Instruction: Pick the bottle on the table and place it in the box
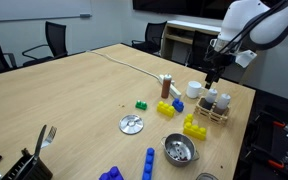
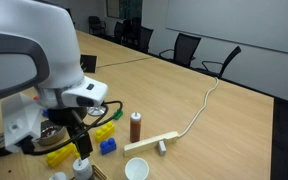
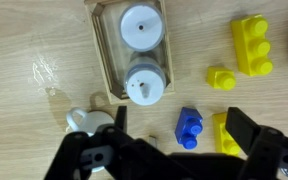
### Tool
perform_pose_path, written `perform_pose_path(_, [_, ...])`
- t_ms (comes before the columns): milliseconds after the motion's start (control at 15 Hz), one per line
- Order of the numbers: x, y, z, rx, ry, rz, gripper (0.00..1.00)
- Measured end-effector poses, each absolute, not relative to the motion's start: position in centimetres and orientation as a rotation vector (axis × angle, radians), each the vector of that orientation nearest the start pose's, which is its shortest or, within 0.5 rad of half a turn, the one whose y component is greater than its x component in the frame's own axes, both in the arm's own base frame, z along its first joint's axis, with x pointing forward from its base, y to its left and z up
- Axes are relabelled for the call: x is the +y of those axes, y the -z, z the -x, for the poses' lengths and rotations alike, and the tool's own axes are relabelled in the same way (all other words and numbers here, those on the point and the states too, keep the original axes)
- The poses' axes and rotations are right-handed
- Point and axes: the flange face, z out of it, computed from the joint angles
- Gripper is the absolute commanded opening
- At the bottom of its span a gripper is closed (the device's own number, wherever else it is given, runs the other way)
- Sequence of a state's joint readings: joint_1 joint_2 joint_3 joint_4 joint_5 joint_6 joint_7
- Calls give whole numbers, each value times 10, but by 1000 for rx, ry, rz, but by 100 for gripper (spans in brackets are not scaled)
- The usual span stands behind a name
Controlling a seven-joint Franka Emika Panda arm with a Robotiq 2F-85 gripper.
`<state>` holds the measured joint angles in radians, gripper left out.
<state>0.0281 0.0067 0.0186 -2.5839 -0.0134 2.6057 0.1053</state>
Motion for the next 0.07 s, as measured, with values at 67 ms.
perform_pose_path(67, [21, -259, -445, 74, 25, 3146, 100])
